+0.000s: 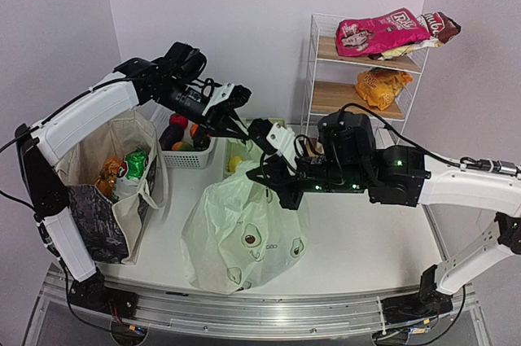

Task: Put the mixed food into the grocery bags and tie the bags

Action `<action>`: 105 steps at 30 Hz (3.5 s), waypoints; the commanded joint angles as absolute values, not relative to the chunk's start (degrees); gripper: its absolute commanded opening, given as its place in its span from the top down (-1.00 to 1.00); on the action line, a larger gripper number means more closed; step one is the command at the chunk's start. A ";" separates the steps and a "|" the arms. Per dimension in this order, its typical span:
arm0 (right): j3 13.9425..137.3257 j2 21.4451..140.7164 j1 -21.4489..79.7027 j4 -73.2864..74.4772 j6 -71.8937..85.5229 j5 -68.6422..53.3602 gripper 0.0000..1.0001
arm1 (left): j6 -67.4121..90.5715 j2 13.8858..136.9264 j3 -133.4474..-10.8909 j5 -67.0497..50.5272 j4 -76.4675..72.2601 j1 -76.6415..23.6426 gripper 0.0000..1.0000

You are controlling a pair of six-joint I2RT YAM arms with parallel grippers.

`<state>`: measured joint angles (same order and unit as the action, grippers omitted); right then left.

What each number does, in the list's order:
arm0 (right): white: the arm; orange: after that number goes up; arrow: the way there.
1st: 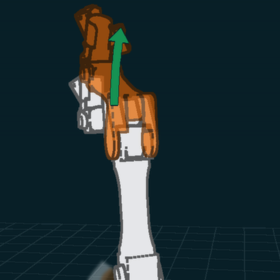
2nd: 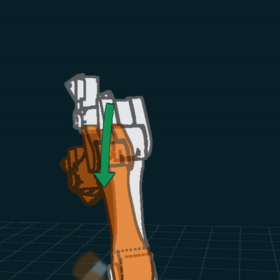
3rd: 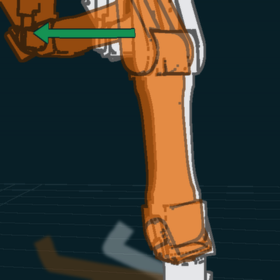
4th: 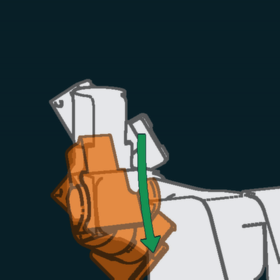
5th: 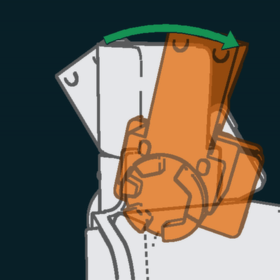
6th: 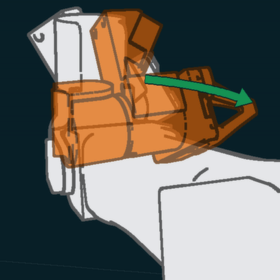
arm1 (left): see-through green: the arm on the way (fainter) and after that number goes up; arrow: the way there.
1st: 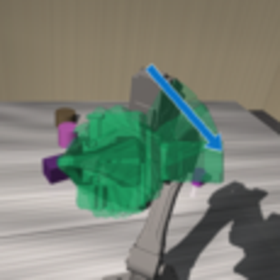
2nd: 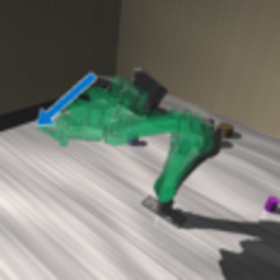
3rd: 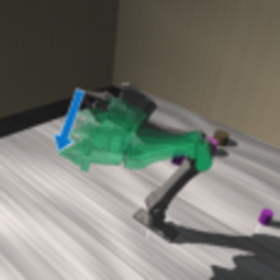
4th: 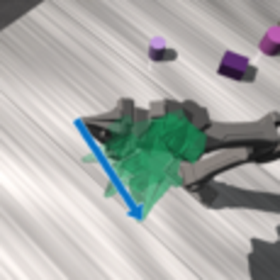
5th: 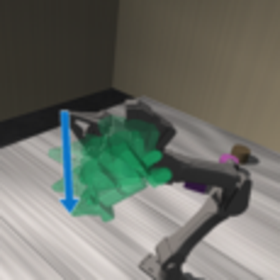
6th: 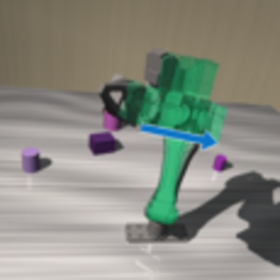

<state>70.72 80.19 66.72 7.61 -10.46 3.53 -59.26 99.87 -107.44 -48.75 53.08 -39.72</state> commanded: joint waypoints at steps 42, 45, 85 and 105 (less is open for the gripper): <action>74.13 86.77 52.97 7.02 -17.99 -12.05 -0.27 | -42.74 90.57 -96.57 -45.36 51.45 -42.48 1.00; 75.01 86.92 52.15 7.19 -19.40 -12.93 -0.27 | -43.30 90.79 -96.36 -45.34 52.21 -42.51 1.00; 75.97 87.20 48.30 11.68 -23.65 -19.80 1.00 | -46.14 84.06 -99.63 -43.13 55.82 -47.68 -0.95; 74.52 84.53 48.26 11.37 -30.58 -22.56 1.00 | -24.69 95.06 -98.41 -47.39 43.58 -44.09 -0.65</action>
